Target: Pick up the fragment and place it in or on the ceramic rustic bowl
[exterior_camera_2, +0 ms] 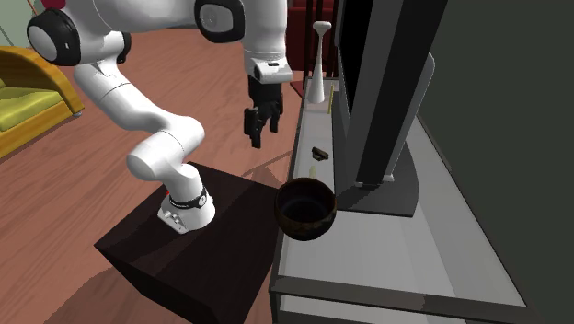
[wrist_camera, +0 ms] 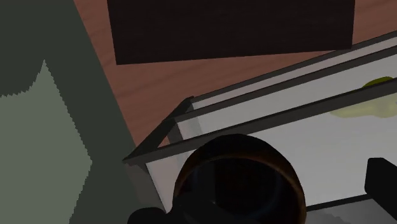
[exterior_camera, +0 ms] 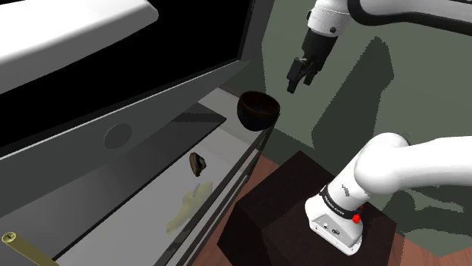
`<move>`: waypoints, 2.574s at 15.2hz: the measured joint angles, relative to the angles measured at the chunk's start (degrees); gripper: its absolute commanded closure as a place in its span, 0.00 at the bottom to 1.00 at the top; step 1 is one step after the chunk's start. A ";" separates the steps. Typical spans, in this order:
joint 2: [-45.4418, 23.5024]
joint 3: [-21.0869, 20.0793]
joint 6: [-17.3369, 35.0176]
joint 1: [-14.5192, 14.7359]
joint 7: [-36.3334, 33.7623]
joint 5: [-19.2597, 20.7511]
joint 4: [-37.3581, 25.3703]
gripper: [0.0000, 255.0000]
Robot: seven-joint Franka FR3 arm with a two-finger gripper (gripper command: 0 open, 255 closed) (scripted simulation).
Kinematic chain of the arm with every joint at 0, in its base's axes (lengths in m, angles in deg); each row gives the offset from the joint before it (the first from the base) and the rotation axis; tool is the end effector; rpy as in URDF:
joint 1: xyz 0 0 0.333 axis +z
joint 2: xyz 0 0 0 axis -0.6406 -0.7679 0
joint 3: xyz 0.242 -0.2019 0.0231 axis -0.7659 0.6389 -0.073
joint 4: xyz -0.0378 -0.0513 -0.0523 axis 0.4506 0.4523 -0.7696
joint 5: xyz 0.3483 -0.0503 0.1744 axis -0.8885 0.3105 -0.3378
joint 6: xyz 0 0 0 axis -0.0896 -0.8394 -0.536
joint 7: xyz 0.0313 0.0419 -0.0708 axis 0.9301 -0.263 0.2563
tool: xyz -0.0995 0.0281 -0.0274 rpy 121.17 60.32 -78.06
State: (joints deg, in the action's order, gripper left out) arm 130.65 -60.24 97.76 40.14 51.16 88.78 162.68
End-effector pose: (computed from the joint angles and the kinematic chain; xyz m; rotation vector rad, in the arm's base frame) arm 0.3052 0.0687 0.5690 3.0341 -0.0365 -0.0050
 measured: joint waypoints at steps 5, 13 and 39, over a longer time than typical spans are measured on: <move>-3.66 -6.20 5.10 0.89 -8.35 -4.09 1.75 0.00; -13.24 -17.17 14.62 1.45 -22.37 -8.86 1.61 0.00; -44.66 -34.35 33.99 -1.77 -52.52 3.14 -6.70 0.00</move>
State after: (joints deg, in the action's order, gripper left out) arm 85.99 -94.58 131.75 38.37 -1.36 91.92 155.97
